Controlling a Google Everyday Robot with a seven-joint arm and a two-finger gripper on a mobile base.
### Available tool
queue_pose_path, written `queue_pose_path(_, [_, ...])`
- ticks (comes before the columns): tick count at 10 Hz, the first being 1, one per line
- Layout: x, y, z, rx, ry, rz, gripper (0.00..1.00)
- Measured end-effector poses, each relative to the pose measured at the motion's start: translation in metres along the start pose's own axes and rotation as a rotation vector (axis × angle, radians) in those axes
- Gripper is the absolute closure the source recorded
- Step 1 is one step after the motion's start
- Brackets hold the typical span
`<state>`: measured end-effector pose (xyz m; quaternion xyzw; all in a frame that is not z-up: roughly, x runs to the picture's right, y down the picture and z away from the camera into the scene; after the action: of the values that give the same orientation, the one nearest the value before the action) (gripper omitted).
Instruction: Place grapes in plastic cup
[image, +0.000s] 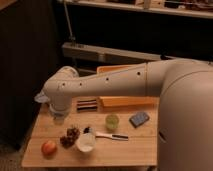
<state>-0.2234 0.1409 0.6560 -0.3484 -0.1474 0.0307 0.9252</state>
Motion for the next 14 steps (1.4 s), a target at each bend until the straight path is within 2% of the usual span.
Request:
queue_pose_path(2, [0.003, -0.001, 0.004, 0.004, 0.019, 0.001, 0.75])
queue_pose_path(3, [0.010, -0.005, 0.008, 0.020, 0.034, 0.014, 0.65])
queue_pose_path(4, [0.020, -0.013, 0.015, 0.037, 0.058, 0.034, 0.54])
queue_pose_path(6, [0.041, -0.034, 0.034, 0.034, 0.082, 0.067, 0.36])
queue_pose_path(7, [0.054, -0.047, 0.044, 0.008, 0.085, 0.092, 0.33])
queue_pose_path(9, [0.068, -0.058, 0.060, -0.049, 0.088, 0.132, 0.33])
queue_pose_path(11, [0.074, -0.055, 0.071, -0.097, 0.083, 0.148, 0.33])
queue_pose_path(14, [0.088, -0.038, 0.107, -0.193, 0.066, 0.156, 0.33])
